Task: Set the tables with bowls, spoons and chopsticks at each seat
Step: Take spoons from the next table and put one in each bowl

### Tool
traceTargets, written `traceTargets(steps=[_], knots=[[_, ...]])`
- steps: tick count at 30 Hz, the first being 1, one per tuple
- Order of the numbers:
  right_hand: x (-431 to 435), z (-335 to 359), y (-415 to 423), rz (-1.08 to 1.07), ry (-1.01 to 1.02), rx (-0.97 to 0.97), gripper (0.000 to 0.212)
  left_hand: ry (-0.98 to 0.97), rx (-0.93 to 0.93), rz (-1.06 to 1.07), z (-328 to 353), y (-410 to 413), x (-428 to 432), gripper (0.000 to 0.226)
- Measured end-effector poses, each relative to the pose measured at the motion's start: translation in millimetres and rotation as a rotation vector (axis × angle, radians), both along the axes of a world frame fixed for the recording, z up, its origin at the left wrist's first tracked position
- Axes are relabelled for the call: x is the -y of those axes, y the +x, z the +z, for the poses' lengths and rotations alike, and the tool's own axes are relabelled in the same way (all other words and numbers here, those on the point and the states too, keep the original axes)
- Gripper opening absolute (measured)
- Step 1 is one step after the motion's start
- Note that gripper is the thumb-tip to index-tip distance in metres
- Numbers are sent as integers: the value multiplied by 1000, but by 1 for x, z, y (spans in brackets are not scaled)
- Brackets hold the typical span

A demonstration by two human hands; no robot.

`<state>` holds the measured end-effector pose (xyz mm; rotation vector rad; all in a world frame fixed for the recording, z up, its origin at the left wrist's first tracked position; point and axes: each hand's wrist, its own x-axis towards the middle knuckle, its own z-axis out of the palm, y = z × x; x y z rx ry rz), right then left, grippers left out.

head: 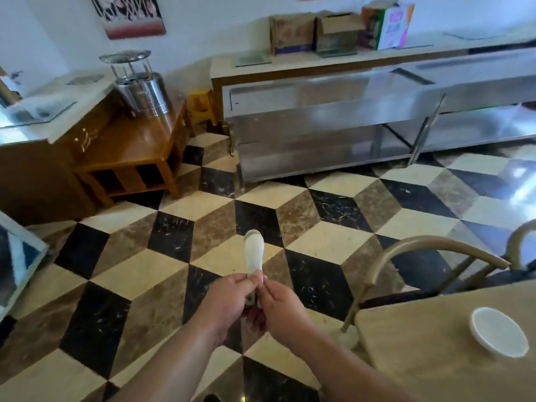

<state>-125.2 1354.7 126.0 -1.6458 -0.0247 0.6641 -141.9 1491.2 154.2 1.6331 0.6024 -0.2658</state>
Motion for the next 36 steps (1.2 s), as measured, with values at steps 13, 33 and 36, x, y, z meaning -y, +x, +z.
traceTargets(steps=[13,33,36], knots=[[-6,9,187,-541,-55,69,33,-51,67,-567,14,257,1,28],[227,-38,470,-1176,125,26,27,185,41,-1101,-4,602,279,18],[268,-21,498,-1236,74,77,26,84,2,-1162,6,639,329,19]])
